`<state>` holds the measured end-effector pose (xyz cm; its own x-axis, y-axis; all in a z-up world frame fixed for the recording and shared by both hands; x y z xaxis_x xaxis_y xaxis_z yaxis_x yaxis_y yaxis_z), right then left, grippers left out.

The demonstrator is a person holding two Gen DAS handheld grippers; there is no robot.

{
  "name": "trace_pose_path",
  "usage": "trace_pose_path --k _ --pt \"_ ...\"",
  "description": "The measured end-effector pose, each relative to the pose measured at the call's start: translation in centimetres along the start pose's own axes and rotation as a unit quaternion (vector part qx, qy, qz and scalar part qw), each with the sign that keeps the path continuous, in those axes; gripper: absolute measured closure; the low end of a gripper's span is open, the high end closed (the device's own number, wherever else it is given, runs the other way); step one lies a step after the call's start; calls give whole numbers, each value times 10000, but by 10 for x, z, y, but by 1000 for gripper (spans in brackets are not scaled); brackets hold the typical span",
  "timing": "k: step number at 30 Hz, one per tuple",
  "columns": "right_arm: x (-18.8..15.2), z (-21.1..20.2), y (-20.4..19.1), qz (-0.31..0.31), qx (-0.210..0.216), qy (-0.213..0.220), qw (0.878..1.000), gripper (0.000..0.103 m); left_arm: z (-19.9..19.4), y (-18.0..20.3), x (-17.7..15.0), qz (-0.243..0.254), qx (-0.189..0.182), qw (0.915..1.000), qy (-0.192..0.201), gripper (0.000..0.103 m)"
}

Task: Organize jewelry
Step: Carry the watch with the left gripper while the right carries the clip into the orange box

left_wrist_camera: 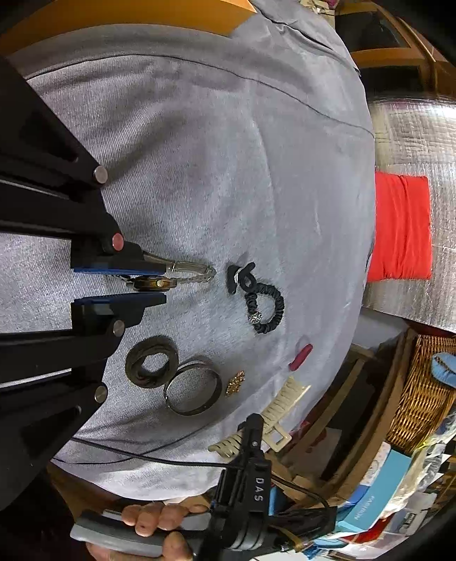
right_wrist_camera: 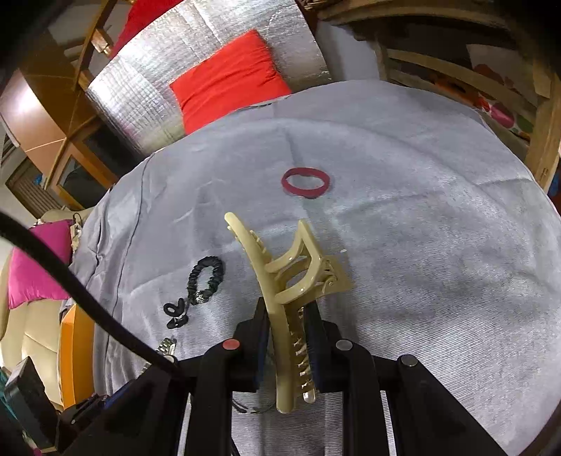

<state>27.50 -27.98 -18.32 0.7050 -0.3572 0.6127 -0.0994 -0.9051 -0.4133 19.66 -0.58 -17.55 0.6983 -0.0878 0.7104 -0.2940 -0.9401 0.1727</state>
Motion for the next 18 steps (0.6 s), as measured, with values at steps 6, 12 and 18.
trace_pose_path --k 6,12,18 --pt "-2 1 -10 -78 77 22 9999 82 -23 -9 4 -177 -72 9995 251 94" --pt "-8 -3 -44 -345 397 35 9986 82 -67 -23 16 -446 66 9959 780 94" --pt "-26 -12 -127 -916 1175 -9 9888 82 -149 -58 20 -669 330 9871 1418 94"
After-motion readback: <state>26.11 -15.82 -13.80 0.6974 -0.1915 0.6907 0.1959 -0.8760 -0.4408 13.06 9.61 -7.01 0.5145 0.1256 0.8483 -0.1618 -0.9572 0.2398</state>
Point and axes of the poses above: each gripper's, at about its wrist camera, not at the fingertips, and z roughly the way its jaws point, y to its right, x to its top, the point moved 2 cm from there along z, roughly the way its jaws point, and after that the axes turned 8 degrees about y, right-handed, at the moved point
